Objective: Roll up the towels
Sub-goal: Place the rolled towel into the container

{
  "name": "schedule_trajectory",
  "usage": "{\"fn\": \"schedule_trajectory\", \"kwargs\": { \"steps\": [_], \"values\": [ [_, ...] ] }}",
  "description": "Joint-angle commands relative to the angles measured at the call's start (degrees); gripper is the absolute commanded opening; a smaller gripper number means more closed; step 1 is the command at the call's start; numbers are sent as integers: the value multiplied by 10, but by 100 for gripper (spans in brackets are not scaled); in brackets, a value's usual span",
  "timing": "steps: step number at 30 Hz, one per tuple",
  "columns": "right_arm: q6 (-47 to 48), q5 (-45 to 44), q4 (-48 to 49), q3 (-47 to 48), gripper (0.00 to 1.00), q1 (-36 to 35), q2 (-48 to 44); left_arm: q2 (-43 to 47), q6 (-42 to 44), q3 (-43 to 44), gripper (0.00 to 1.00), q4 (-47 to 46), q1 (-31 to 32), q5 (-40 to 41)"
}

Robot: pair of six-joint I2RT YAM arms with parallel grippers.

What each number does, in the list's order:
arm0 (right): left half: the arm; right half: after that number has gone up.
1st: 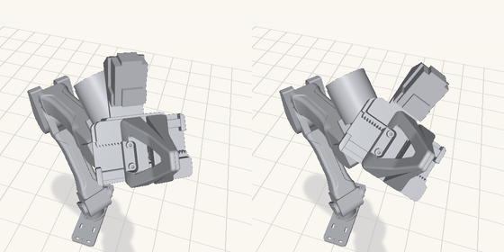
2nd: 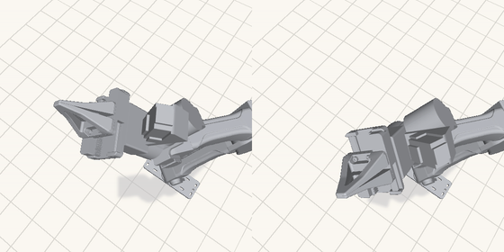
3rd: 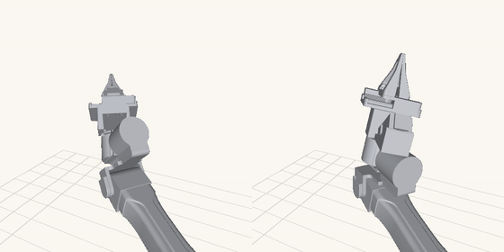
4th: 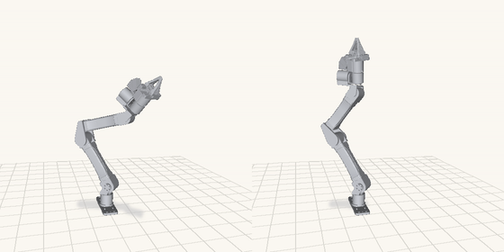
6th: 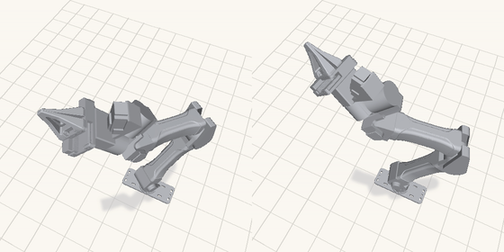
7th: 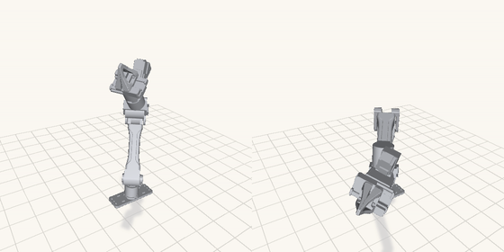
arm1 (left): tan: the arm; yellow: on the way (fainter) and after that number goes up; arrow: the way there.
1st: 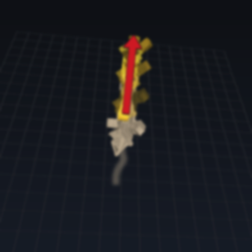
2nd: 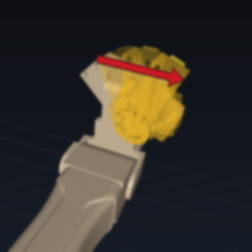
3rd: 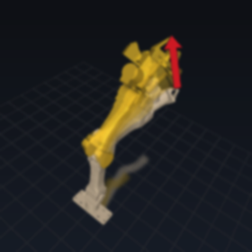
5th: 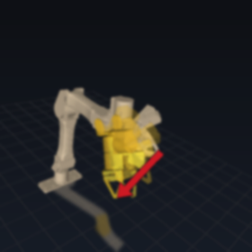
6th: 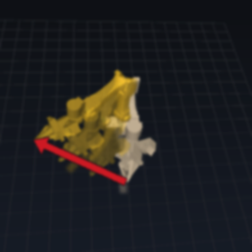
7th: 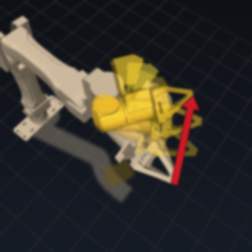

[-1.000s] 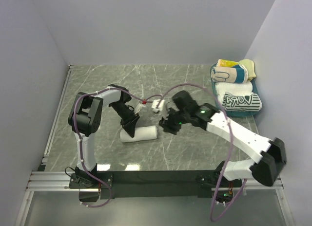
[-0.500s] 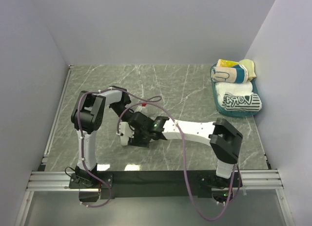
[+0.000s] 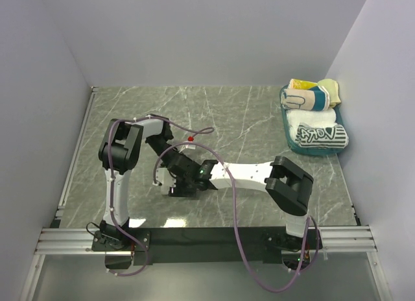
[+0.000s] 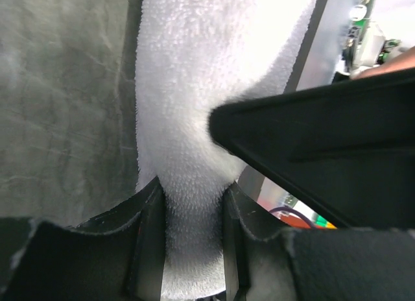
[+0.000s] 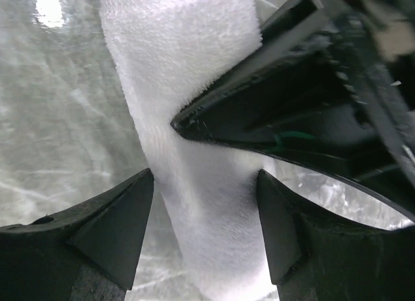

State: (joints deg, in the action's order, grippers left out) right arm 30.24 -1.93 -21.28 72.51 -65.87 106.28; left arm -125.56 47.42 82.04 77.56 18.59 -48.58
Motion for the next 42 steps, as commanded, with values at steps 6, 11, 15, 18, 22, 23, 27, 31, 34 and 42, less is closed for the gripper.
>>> {"fn": "schedule_trajectory", "kwargs": {
  "steps": [6, 11, 15, 18, 22, 23, 27, 31, 34, 42],
  "values": [
    [25, -3, 47, -39, 71, -2, 31, -57, 63, 17, 17, -48, -13, 64],
    [40, -1, 62, -56, 70, -3, 40, -83, 77, 45, 17, -20, -26, 45],
    [47, -4, 76, -64, 69, -1, 52, -100, 90, 66, 17, 8, -36, 31],
    [48, -3, 82, -70, 65, -1, 61, -101, 92, 66, 18, 8, -39, 34],
    [43, 5, 74, -73, 44, 8, 72, -90, 95, 55, 31, 8, -43, 35],
    [41, 13, 64, -74, 28, 12, 72, -78, 98, 52, 34, 8, -45, 33],
    [29, 18, 56, -91, 10, 28, 59, -39, 106, 32, 51, 6, -69, 39],
    [23, 31, 41, -94, 0, 33, 44, 4, 112, 16, 63, 8, -108, 59],
    [21, 34, 23, -89, 0, 38, 40, 33, 116, 19, 69, 9, -145, 80],
    [17, 26, -22, -67, 0, 108, -17, 119, 123, 67, 83, 8, -207, 86]
  ]
}}
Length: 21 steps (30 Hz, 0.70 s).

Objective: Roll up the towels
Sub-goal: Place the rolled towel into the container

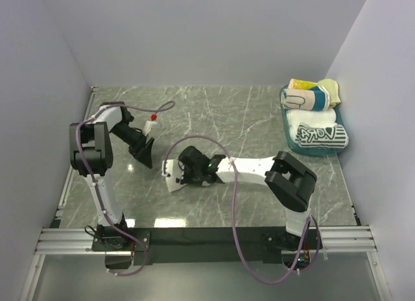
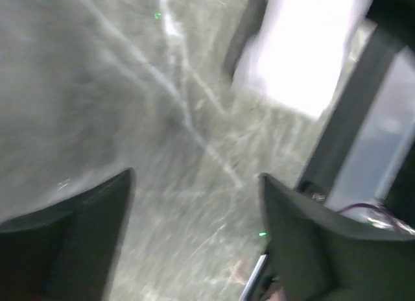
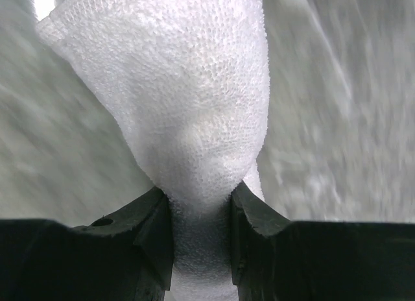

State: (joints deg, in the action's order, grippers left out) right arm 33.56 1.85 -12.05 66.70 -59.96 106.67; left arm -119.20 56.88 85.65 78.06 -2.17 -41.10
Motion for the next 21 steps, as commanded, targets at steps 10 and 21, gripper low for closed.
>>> {"fn": "schedule_trajectory", "kwargs": {
  "steps": [10, 21],
  "values": [
    [117, -33, -135, 3, 0, 245, -194, 120, -33, 100, 99, -20, 18, -74],
    [384, 134, -128, 74, 0, 595, -230, 159, -155, 106, 99, -114, 100, -55]
  ]
}}
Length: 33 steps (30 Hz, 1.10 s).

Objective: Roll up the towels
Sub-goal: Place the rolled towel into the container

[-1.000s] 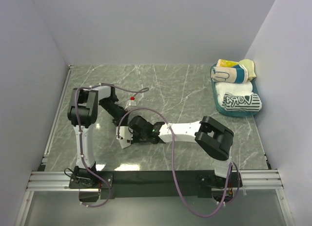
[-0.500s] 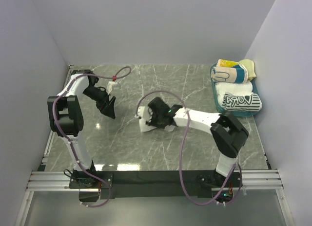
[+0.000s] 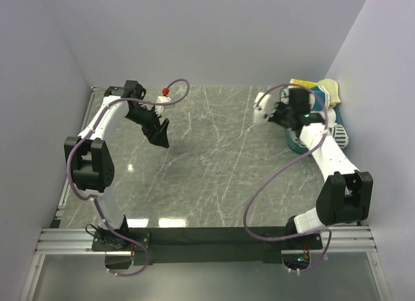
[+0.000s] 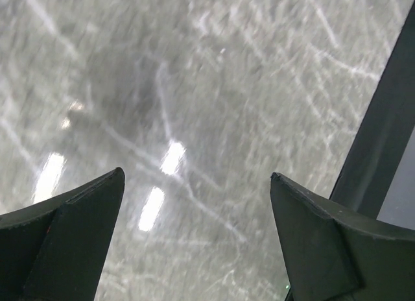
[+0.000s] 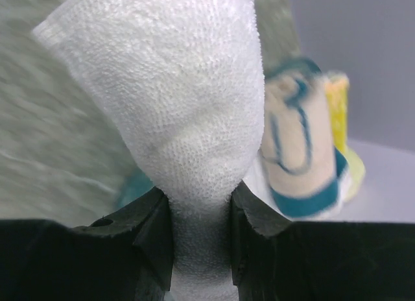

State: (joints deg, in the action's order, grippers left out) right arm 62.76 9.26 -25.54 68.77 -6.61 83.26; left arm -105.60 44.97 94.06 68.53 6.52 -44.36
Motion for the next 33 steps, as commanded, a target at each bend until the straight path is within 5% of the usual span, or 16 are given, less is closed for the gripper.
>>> {"fn": "schedule_trajectory", "kwargs": {
  "steps": [1, 6, 15, 33],
  "values": [
    [98, 67, 6, 82, 0, 83, 18, 23, -38, 20, 99, -22, 16, -25],
    [147, 109, 29, 121, 0, 157, 52, 28, -52, 2, 100, -37, 26, -33],
    [230, 176, 114, 54, 0, 226, 77, 39, -53, -19, 100, -40, 27, -21],
    [371, 198, 37, 92, 0, 274, 149, 38, -59, -33, 99, -32, 28, -12]
  ]
}}
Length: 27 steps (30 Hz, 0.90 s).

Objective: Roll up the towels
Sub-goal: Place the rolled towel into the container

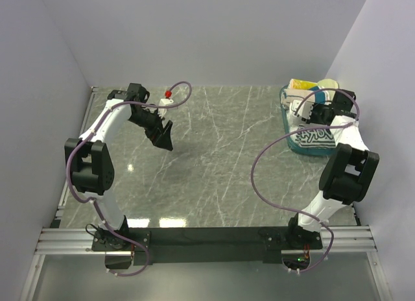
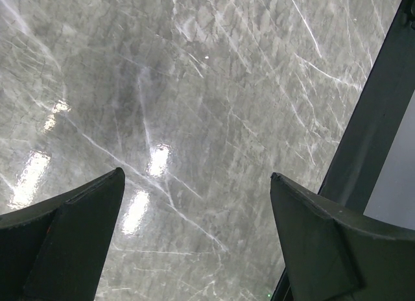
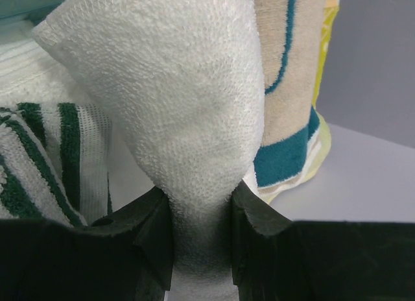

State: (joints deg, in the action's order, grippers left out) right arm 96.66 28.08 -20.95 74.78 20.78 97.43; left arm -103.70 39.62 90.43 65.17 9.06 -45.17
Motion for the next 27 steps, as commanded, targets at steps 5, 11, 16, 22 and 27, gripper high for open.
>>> {"fn": "schedule_trajectory", "kwargs": {
  "steps": [5, 11, 16, 22, 27],
  "values": [
    [30, -3, -39, 56, 0, 1, 26, 16, -9, 9, 100, 2, 3, 3],
    [41, -10, -36, 47, 38, 1, 25, 11, -16, 8, 99, -3, 3, 1],
    [32, -13, -42, 48, 71, 1, 25, 11, -16, 9, 99, -2, 3, 6],
    [6, -2, -47, 48, 88, 2, 8, 13, -19, 0, 99, -10, 3, 9],
    [-24, 15, -39, 47, 91, 1, -16, 13, -21, -6, 99, -19, 3, 7]
  ]
}}
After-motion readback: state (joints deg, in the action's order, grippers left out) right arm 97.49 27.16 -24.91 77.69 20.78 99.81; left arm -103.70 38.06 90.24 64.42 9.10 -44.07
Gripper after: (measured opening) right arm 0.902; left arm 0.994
